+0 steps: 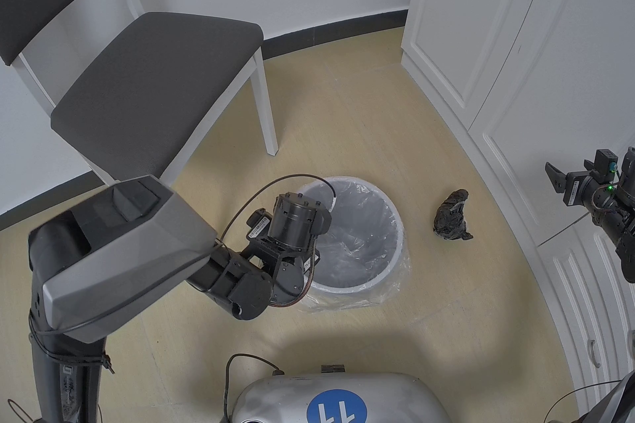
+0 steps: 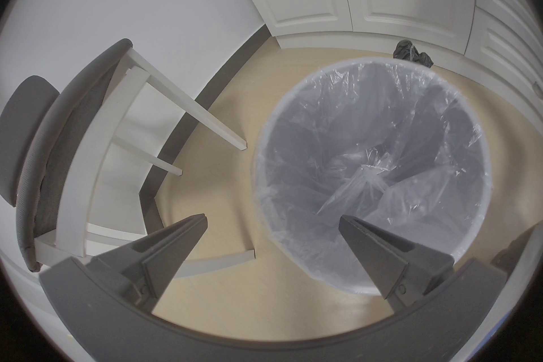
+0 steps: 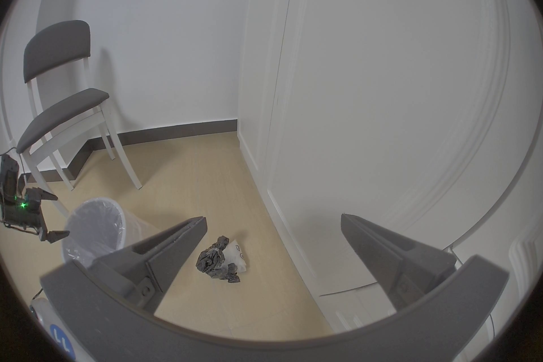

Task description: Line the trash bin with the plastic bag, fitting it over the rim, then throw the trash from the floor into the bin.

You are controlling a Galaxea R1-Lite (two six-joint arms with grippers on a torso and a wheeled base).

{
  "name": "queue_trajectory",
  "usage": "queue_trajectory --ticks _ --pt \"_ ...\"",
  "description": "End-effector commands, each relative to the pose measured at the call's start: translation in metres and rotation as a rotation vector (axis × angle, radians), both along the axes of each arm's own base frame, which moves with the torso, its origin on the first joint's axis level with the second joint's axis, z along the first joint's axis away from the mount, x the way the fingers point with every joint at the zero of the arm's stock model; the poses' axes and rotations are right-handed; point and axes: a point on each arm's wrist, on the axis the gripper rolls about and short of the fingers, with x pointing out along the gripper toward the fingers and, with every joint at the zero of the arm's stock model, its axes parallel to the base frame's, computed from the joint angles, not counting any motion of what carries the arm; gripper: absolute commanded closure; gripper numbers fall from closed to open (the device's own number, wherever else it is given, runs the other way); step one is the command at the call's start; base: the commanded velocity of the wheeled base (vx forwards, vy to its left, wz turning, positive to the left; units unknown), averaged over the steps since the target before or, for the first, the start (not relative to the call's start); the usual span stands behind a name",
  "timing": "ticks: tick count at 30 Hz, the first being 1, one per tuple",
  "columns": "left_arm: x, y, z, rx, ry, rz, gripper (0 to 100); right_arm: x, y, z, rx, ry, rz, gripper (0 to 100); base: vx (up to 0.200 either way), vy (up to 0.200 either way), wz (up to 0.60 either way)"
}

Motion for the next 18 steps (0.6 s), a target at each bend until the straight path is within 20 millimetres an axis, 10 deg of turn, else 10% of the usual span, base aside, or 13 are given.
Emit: queue_trajectory --ticks 1,18 --pt "0.008 -0.003 -0.02 0.02 0.024 0.007 0 0.003 -0.002 -0.005 0.002 0.017 -0.007 0 0.0 0.0 0.0" --pt "0.021 -0.004 -0.04 0.033 0.039 0.022 0 0.006 -0.003 -0.012 -0.028 0.048 -0.007 0 0.0 0.0 0.0"
